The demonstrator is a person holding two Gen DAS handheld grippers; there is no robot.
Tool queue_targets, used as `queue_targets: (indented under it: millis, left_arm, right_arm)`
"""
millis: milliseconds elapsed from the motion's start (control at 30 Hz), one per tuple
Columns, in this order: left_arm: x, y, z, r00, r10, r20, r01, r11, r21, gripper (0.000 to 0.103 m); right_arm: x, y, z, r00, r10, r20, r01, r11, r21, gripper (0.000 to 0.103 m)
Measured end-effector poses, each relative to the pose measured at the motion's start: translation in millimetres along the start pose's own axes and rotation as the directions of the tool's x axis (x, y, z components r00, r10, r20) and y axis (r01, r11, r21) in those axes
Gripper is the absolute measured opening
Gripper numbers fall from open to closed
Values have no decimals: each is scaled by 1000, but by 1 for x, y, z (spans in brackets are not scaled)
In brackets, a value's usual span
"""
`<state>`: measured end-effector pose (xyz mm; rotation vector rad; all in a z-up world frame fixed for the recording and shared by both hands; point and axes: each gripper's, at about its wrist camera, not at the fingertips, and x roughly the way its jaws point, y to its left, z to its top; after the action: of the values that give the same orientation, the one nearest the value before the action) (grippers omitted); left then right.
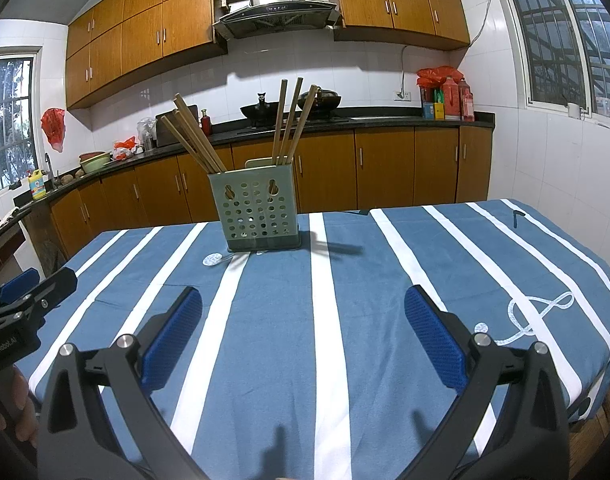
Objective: Organize utensils
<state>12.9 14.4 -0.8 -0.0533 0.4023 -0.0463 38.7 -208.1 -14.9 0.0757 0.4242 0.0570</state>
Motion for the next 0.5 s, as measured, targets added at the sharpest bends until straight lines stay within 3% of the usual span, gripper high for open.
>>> queue_targets:
  millis: [500]
  left_arm:
    - [0, -1, 0, 1000, 0, 0, 0, 1000, 0, 101]
  right_arm:
    - [1, 1, -1, 1000, 1, -2, -1, 1000, 2, 99]
